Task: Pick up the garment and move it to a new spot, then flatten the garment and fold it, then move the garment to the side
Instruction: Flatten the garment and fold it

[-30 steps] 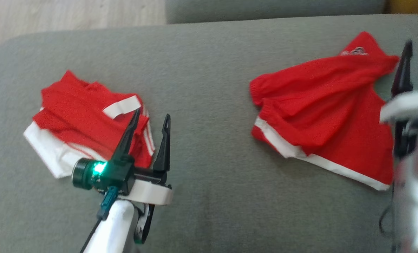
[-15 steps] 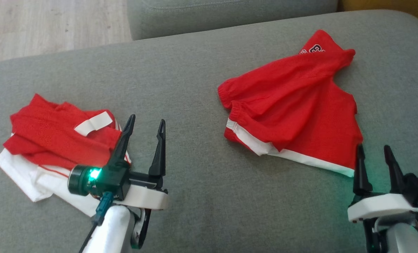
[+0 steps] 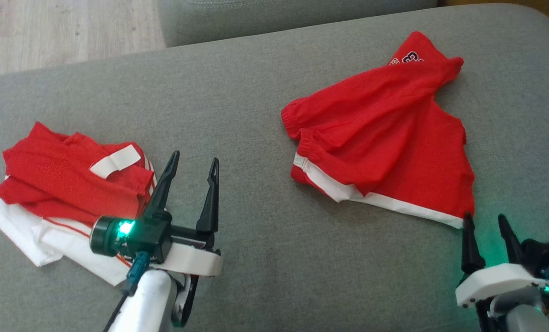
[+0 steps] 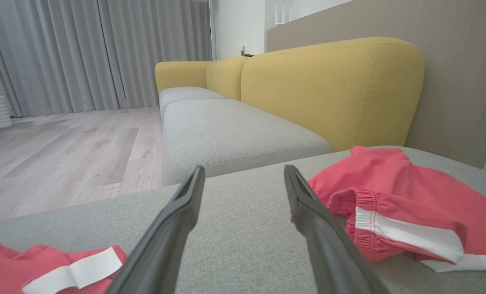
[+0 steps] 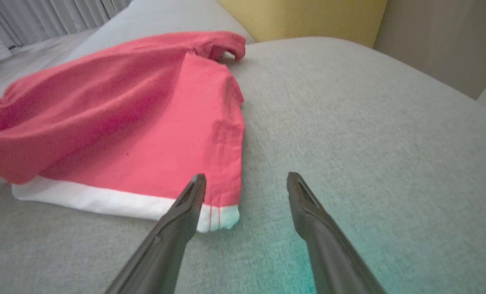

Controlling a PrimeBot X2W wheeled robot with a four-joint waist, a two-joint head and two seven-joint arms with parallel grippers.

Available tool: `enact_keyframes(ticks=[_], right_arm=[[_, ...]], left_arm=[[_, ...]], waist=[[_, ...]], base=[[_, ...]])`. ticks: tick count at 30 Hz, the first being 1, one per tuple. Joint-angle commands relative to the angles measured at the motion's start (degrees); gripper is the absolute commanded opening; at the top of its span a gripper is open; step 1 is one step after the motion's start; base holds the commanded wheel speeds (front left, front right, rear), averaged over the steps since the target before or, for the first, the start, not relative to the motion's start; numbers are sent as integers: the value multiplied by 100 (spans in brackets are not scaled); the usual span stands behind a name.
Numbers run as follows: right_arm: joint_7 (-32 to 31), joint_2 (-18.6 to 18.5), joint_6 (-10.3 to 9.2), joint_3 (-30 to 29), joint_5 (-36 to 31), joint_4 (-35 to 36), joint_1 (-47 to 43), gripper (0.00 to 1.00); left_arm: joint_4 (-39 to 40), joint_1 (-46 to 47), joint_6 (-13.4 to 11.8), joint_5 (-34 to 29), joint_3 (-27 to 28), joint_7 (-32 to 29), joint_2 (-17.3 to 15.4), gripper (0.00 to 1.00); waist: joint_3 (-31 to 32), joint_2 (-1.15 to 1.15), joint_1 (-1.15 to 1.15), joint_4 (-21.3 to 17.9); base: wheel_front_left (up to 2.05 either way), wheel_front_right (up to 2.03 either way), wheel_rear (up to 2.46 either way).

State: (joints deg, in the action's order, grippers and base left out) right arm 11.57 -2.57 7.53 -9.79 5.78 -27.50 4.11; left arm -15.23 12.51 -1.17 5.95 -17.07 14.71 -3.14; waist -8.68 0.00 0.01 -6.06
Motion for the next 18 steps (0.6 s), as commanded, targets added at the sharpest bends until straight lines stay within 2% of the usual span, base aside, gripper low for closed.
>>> enact_keyframes(ticks=[1,7,17,18], right_arm=[[-13,-32,-4,105,-63,100,150,100],[-95,-32,-4,39,-67,-213,278,100],[-289,-31,-4,307,-192,-596,369,98],[-298,-31,-4,316,-197,-615,369,63]], left_arm=[[154,151,9,-47,179,29,-35,100],[119,163,38,-70,175,29,-30,100],[89,180,59,-93,170,29,-20,100],[87,176,60,-96,171,29,-19,100]], waist=[[-20,0,-1,15],[-76,0,-1,79],[-79,0,-1,164],[-74,0,-1,168]], base=[[0,0,0],[0,0,0],[0,0,0],[0,0,0]])
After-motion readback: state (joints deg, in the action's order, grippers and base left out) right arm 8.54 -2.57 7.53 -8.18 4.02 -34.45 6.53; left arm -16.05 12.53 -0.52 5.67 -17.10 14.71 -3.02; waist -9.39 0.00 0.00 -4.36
